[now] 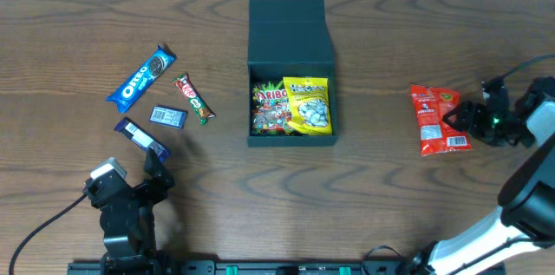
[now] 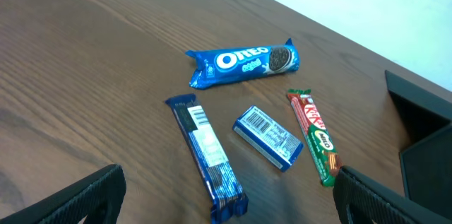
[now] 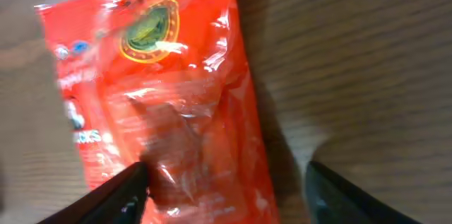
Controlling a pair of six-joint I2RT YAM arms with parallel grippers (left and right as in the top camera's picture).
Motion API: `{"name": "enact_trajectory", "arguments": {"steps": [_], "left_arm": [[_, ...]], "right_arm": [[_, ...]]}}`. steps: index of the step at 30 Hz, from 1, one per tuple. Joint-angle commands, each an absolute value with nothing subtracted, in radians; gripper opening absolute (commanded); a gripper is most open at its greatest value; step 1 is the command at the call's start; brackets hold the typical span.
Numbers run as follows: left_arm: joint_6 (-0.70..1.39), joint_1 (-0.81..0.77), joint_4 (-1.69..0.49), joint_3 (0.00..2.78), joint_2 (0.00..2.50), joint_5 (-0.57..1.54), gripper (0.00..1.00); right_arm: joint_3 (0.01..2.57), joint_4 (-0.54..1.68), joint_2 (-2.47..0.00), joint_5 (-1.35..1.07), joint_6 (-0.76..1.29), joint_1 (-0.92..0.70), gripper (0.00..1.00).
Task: Pack container
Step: 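Move right gripper to the red snack bag and grasp it, then lift the red bag over the box and lower it inside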
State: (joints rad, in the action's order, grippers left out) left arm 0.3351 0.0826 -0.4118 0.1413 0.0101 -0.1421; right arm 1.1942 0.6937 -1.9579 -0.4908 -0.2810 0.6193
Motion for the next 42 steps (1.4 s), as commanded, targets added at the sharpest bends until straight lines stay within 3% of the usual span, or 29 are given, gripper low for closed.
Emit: {"name": "enact_trajectory", "arguments": {"steps": [1,7,15,24,32,42], "left_arm": [[0.318,0.084,-0.417,0.121,0.005,-0.157,0.95],[0.317,0.084,-0.417,0.121,0.005,-0.157,0.95],[0.318,0.084,-0.417,0.121,0.005,-0.157,0.95],[0.317,0.084,-0.417,0.121,0.005,-0.157,0.95],[0.317,0.084,-0.417,0.121,0.005,-0.157,0.95],[0.317,0.084,-0.417,0.121,0.005,-0.157,0.95]], "right_arm": [[1.179,0.699,-2.030,-0.545,-0.308,0.622,0.61],[1.179,0.699,-2.052,-0.645,-0.308,0.621,0.40],[1.188,0.701,-2.052,-0.749,-0.303,0.621,0.02],[1.443,0.916,-2.008,-0.768,-0.240,0.537,0.01],[1.648,0.891,-1.913,-0.768,0.194,0.198,0.01],[1.641,0.747,-1.913,-0.616,0.677,-0.214,0.01]]}}
